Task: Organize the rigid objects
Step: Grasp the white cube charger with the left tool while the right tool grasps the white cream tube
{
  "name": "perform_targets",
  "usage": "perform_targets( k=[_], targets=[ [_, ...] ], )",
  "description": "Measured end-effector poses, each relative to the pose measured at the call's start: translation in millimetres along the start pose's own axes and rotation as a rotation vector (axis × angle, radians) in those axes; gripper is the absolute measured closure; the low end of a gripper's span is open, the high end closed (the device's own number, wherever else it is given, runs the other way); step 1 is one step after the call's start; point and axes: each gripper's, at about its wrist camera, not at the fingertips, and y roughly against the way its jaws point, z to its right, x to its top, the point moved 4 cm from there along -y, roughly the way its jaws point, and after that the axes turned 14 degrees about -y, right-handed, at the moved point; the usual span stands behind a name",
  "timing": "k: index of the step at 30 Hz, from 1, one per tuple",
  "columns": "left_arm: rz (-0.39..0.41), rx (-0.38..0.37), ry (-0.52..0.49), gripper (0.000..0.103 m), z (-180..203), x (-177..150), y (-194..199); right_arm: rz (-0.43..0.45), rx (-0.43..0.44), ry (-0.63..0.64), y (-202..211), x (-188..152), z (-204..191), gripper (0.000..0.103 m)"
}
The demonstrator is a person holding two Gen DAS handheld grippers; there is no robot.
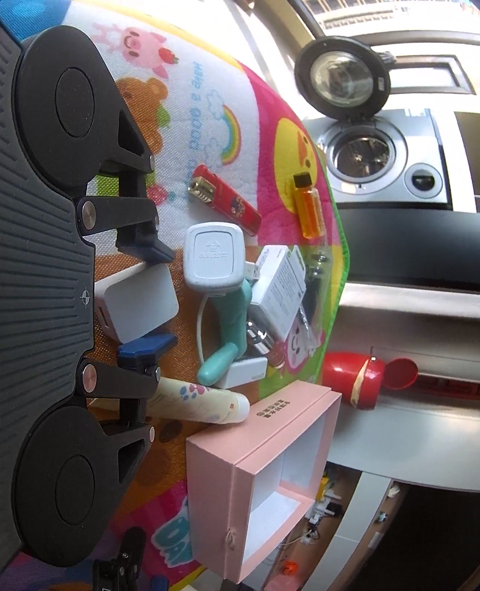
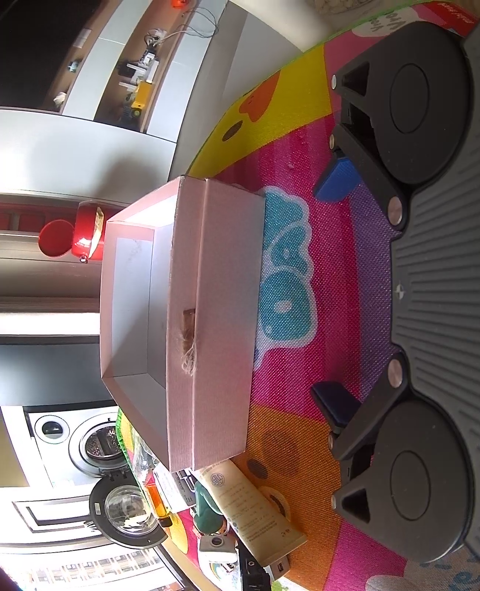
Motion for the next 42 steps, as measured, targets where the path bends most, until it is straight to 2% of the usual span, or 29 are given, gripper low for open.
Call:
perform_targets(
  k=[2, 6, 8, 10, 12, 14, 17, 18, 20, 22, 25, 27, 29, 31, 34, 36, 37, 40, 42],
  targets=[
    [0.012, -0.023, -0.037, 0.065, -2.8, -7.8, 9.8, 0.015, 0.046, 0.034, 6.2, -0.6, -11.0, 0.006],
    [-0.005, -0.032, -0.085, 0.065, -17.2, -30.5, 26.3, 0.002, 0.241, 0.056, 19.3, 7.8, -57.0, 0.006],
    [-0.001, -0.016, -0.087, 0.064, -26.4, -39.7, 34.4, -0.033, 0.303, 0.015, 14.9, 18.9, -80.6, 0.007],
    [-0.001, -0.007, -0.076, 0.064, -33.3, -44.6, 40.9, -0.105, 0.318, -0.069, -3.4, 31.4, -104.2, 0.01],
    [0.002, -0.021, -0.063, 0.064, -37.9, -48.0, 46.7, -0.166, 0.291, -0.133, -22.5, 35.5, -121.4, 0.02],
    [0.011, -0.045, -0.047, 0.063, -42.5, -49.5, 51.3, -0.18, 0.292, -0.131, -32.9, 32.9, -136.4, 0.04],
    [0.038, -0.061, -0.041, 0.062, -48.5, -51.7, 57.8, -0.121, 0.244, -0.009, -30.0, 21.1, -151.6, 0.053],
    [0.046, -0.06, -0.038, 0.062, -50.5, -52.9, 58.8, -0.133, 0.258, 0.023, -25.8, 16.4, -152.3, 0.054],
    [0.057, -0.06, -0.026, 0.063, -53.8, -55.4, 59.0, -0.144, 0.274, 0.08, -13.9, 8.0, -148.8, 0.068],
    [0.066, -0.067, -0.016, 0.063, -54.5, -57.2, 58.4, -0.174, 0.294, 0.145, 2.8, -1.3, -142.1, 0.076],
    [0.077, -0.072, -0.027, 0.063, -51.8, -57.8, 56.9, -0.188, 0.316, 0.232, 19.5, -10.6, -138.9, 0.076],
    [0.077, -0.07, -0.033, 0.063, -50.8, -57.2, 55.0, -0.128, 0.292, 0.264, 22.5, -6.8, -142.2, 0.073],
    [0.075, -0.068, -0.041, 0.063, -50.6, -55.5, 52.6, -0.064, 0.254, 0.268, 19.4, 1.4, -146.6, 0.055],
    [0.076, -0.062, -0.048, 0.063, -50.3, -53.6, 51.9, -0.035, 0.229, 0.258, 6.4, 11.0, -153.3, 0.05],
    [0.072, -0.054, -0.059, 0.063, -49.0, -51.6, 51.3, -0.072, 0.201, 0.255, -12.2, 16.0, -159.4, 0.05],
    [0.059, -0.045, -0.064, 0.064, -48.6, -50.3, 48.7, -0.101, 0.213, 0.243, -14.2, 15.8, -157.1, 0.057],
    [0.055, -0.04, -0.07, 0.064, -48.2, -49.6, 47.9, -0.118, 0.234, 0.245, -11.7, 14.6, -154.2, 0.068],
    [0.054, -0.018, -0.111, 0.065, -43.4, -47.6, 49.4, -0.127, 0.293, 0.257, 9.0, 10.8, -142.2, 0.069],
    [0.067, -0.025, -0.155, 0.066, -35.9, -46.9, 56.3, -0.098, 0.3, 0.279, 30.7, 9.5, -128.2, 0.074]
  ],
)
